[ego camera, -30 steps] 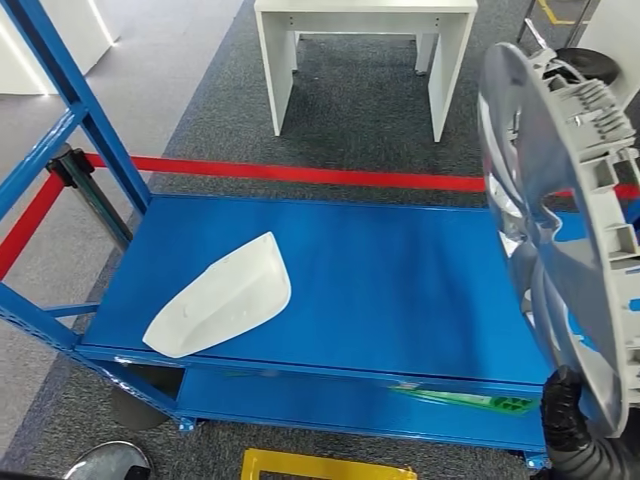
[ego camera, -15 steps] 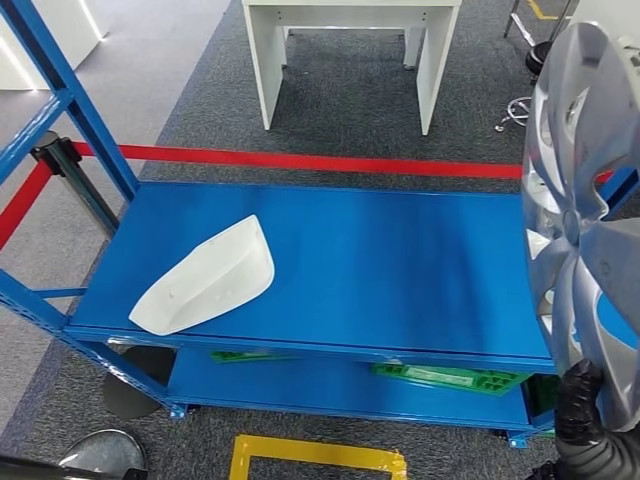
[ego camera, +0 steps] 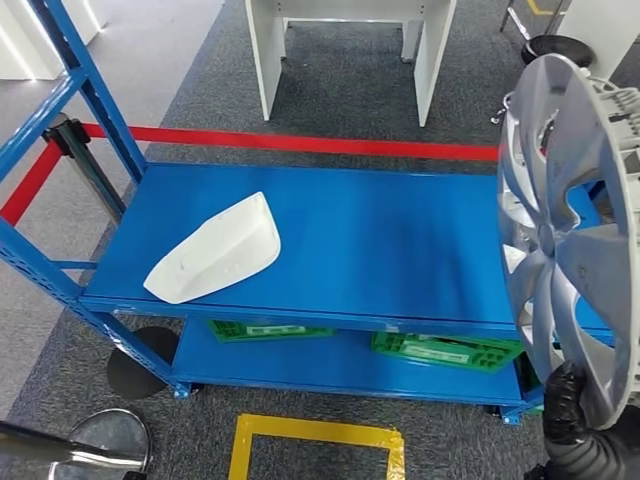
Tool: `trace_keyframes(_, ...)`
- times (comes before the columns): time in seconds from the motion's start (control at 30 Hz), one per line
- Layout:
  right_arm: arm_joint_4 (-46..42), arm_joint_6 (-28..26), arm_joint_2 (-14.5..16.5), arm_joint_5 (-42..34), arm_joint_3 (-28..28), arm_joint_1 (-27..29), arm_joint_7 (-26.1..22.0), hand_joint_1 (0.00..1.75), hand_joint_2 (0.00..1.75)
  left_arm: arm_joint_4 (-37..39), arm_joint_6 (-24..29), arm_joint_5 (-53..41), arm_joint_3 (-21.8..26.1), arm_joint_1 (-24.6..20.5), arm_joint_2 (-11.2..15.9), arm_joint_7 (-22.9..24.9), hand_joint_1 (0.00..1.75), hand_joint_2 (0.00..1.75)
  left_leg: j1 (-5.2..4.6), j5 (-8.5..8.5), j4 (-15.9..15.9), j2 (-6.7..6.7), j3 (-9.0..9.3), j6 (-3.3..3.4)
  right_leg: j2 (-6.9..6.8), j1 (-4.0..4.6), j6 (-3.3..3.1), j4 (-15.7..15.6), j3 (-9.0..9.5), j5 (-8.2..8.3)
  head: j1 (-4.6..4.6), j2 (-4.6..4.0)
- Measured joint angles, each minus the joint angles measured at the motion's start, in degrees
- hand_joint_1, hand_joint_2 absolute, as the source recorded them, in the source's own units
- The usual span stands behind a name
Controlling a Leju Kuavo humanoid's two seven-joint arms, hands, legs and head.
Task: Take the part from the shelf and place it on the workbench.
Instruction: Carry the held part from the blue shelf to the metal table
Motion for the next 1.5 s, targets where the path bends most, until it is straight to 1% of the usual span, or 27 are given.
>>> trace_keyframes(0.1,0.73,-0.01,-0.35,-1.00,0.02,-0.02,0.00,1.75,1.75,0.00,-0.04,-0.02,0.19,0.08,-0.05,-0.04,0.00,0.00,0.12,0.09,0.45,-0.15,-0.68,-0.85,-0.11,0.07,-1.64,-0.73,-0.56,0.94,0.01,0.00)
trace_keyframes(0.13,0.92,-0.01,-0.41,-1.16,0.02,-0.06,0.00,1.75,1.75,0.00,-0.04,-0.03,0.25,0.13,-0.12,-0.05,0.00,0.00,0.21,-1.35,1.79,-0.24,-1.26,-1.20,-0.20,-0.02,-2.31,-0.91,-0.97,1.46,-0.10,0.00)
trace_keyframes(0.2,1.26,-0.01,-0.50,-1.28,0.00,-0.07,0.00,1.75,1.75,0.00,-0.04,-0.04,0.44,0.17,-0.29,-0.07,0.00,0.00,0.50,-6.31,7.98,-0.39,-3.24,-1.84,-0.36,-0.04,-3.12,-0.99,-1.75,2.40,-0.36,0.00)
trace_keyframes(0.27,1.68,-0.01,-0.60,-1.26,-0.03,0.04,0.00,1.75,1.75,0.00,-0.04,-0.04,0.60,0.19,-0.35,-0.07,0.00,0.00,0.79,-10.01,15.15,-0.41,-4.94,-2.18,-0.47,0.04,-3.22,-0.91,-2.77,3.20,-0.43,0.00)
trace_keyframes(0.3,1.91,-0.01,-0.63,-1.24,-0.04,0.11,0.00,1.75,1.75,0.00,-0.04,-0.04,0.64,0.21,-0.37,-0.07,0.00,0.00,0.88,-10.28,16.50,-0.41,-4.77,-2.24,-0.49,0.07,-3.18,-0.86,-3.28,3.54,-0.44,0.00)
trace_keyframes(0.33,2.17,-0.01,-0.68,-1.23,-0.05,0.18,0.00,1.75,1.75,0.00,-0.04,-0.04,0.67,0.21,-0.39,-0.07,0.00,0.00,0.96,-9.43,15.45,-0.41,-3.50,-2.21,-0.49,0.07,-3.11,-0.80,-3.73,3.84,-0.44,0.00)
trace_keyframes(0.43,2.74,-0.01,-0.83,-1.27,-0.05,0.31,0.00,1.75,1.75,0.00,-0.04,-0.05,0.79,0.13,-0.40,-0.07,0.00,0.00,0.93,-5.21,3.37,-0.54,4.10,-1.54,-0.44,0.12,-2.64,-0.57,-4.50,4.49,-0.42,0.00)
trace_keyframes(0.5,2.93,-0.01,-0.87,-1.34,-0.03,0.40,0.00,1.75,1.75,0.00,-0.04,-0.08,0.93,0.06,-0.41,-0.07,0.00,0.00,0.68,-4.70,-1.20,-0.66,6.54,-1.03,-0.48,0.14,-1.99,-0.49,-4.86,5.03,-0.40,0.00)
trace_keyframes(0.6,3.10,-0.01,-0.96,-1.44,0.00,0.71,0.00,1.75,1.75,0.00,-0.05,-0.12,1.08,0.13,-0.49,-0.08,0.00,0.00,0.63,-3.86,-2.12,-0.55,6.15,-0.27,-0.46,0.07,-0.90,-0.46,-5.49,5.33,-0.38,0.00)
trace_keyframes(0.67,3.25,-0.01,-1.18,-1.51,0.01,0.88,0.00,1.75,1.75,0.00,-0.06,-0.17,1.12,0.05,-0.61,-0.08,0.00,0.00,0.82,-2.82,-2.58,-0.35,5.36,0.45,-0.33,0.10,-0.48,2.67,-7.04,2.31,-0.20,0.00)
trace_keyframes(0.73,3.54,-0.01,-1.47,-1.75,0.05,0.97,0.00,1.75,1.75,0.00,-0.07,-0.21,1.15,-0.04,-0.66,-0.08,0.00,0.00,0.66,-1.99,-2.39,-0.23,4.11,0.84,-0.25,0.08,-0.28,10.09,-9.62,-2.63,-0.01,0.00)
trace_keyframes(0.77,3.74,-0.01,-1.59,-1.90,0.10,1.04,0.00,1.75,1.75,0.00,-0.07,-0.21,1.17,-0.05,-0.66,-0.08,0.00,0.00,0.53,-1.59,-2.23,-0.19,3.41,0.87,-0.24,0.09,-0.22,13.63,-10.55,-4.19,0.04,0.00)
trace_keyframes(0.8,3.95,-0.01,-1.71,-2.02,0.15,1.14,0.00,1.75,1.75,0.00,-0.08,-0.22,1.20,-0.05,-0.66,-0.08,0.00,0.00,0.41,-1.17,-2.07,-0.16,2.72,0.87,-0.24,0.10,-0.20,15.64,-10.72,-4.62,0.05,0.00)
trace_keyframes(0.83,4.14,-0.01,-1.83,-2.09,0.23,1.22,0.00,1.75,1.75,0.00,-0.10,-0.26,1.25,-0.05,-0.67,-0.07,0.00,0.00,0.30,-0.76,-1.87,-0.15,2.01,0.84,-0.24,0.12,-0.27,15.42,-9.77,-3.81,0.06,0.00)
trace_keyframes(0.87,4.30,-0.01,-1.92,-2.12,0.31,1.26,0.00,1.75,1.75,0.00,-0.11,-0.31,1.30,-0.05,-0.69,-0.07,0.00,0.00,0.23,-0.39,-1.64,-0.17,1.34,0.77,-0.24,0.14,-0.42,12.98,-7.74,-2.23,0.06,0.00)
trace_keyframes(0.9,4.38,-0.01,-1.99,-2.13,0.37,1.26,0.00,1.75,1.75,0.00,-0.13,-0.39,1.35,-0.06,-0.73,-0.07,0.00,0.00,0.19,-0.05,-1.35,-0.20,0.75,0.67,-0.24,0.18,-0.65,8.88,-4.89,-0.83,0.05,0.00)
trace_keyframes(0.97,4.45,-0.01,-2.15,-2.15,0.46,1.22,0.00,1.75,1.75,0.00,-0.13,-0.52,1.42,-0.08,-0.79,-0.08,0.00,0.00,0.08,0.63,-0.82,-0.28,-0.17,0.24,-0.21,0.39,-1.08,0.92,0.47,-0.06,0.00,0.00)
trace_keyframes(1.03,4.46,-0.01,-2.33,-2.20,0.58,1.24,0.00,1.75,1.75,0.00,-0.13,-0.58,1.48,-0.07,-0.81,-0.08,0.00,0.00,0.13,1.42,-0.64,-0.32,-0.55,-0.32,-0.16,0.68,-1.37,-1.94,1.84,-0.50,0.07,0.00)
trace_keyframes(1.1,4.46,-0.01,-2.44,-2.27,0.76,1.25,0.00,1.75,1.75,0.00,-0.13,-0.60,1.53,0.00,-0.75,-0.08,0.00,0.00,0.25,1.69,-0.50,-0.44,-0.78,-0.97,-0.32,0.65,-2.08,-2.14,0.89,0.33,0.19,0.00)
trace_keyframes(1.13,4.45,-0.01,-2.48,-2.31,0.84,1.22,0.00,1.75,1.75,0.00,-0.13,-0.62,1.55,0.05,-0.73,-0.08,0.00,0.00,0.33,0.58,0.31,-0.53,-1.12,-1.36,-0.45,0.54,-2.63,-2.26,0.51,0.86,0.12,0.00)
trace_keyframes(1.2,4.45,-0.01,-2.49,-2.33,0.90,1.18,0.00,1.75,1.75,0.00,-0.11,-0.64,1.57,0.12,-0.69,-0.08,0.00,0.00,0.69,-4.54,5.27,-0.66,-2.51,-2.16,-0.73,0.34,-3.40,-2.43,-0.61,2.05,-0.06,0.00)
trace_keyframes(1.27,4.46,-0.01,-2.49,-2.36,0.88,1.20,0.00,1.75,1.75,0.00,-0.08,-0.65,1.58,0.14,-0.68,-0.07,0.00,0.00,1.08,-9.60,12.73,-0.66,-3.95,-2.79,-0.82,0.35,-3.50,-2.32,-1.76,3.19,-0.21,0.00)
trace_keyframes(1.3,4.49,-0.01,-2.49,-2.40,0.86,1.20,0.00,1.75,1.75,0.00,-0.06,-0.65,1.60,0.14,-0.64,-0.07,0.00,0.00,1.23,-10.41,15.16,-0.66,-3.97,-3.00,-0.86,0.34,-3.42,-2.18,-2.45,3.78,-0.20,0.00)
trace_keyframes(1.33,4.53,-0.01,-2.49,-2.47,0.86,1.20,0.00,1.75,1.75,0.00,-0.05,-0.65,1.62,0.13,-0.59,-0.07,0.00,0.00,1.36,-9.90,15.51,-0.66,-3.05,-3.14,-0.87,0.30,-3.27,-1.94,-3.21,4.32,-0.21,0.00)
trace_keyframes(1.37,4.57,-0.01,-2.49,-2.59,0.86,1.19,0.00,1.75,1.75,0.00,-0.04,-0.65,1.63,0.12,-0.54,-0.07,0.00,0.00,1.48,-8.54,13.62,-0.66,-1.12,-3.23,-0.86,0.23,-3.09,-1.62,-4.14,4.79,-0.21,0.00)
trace_keyframes(1.43,4.68,-0.01,-2.49,-2.94,0.86,1.20,0.00,1.75,1.75,0.00,-0.03,-0.68,1.66,0.03,-0.44,-0.07,0.00,0.00,1.60,-6.29,5.19,-0.69,4.75,-3.16,-0.86,0.14,-2.56,-0.90,-5.73,5.52,-0.25,0.00)
trace_keyframes(1.5,4.77,-0.01,-2.50,-3.39,0.87,1.13,0.00,1.75,1.75,0.00,0.02,-0.73,1.74,-0.08,-0.42,-0.08,0.00,0.00,1.39,-6.21,-1.14,-0.84,8.40,-2.60,-0.94,0.13,-1.85,-0.48,-6.61,6.23,-0.22,0.00)
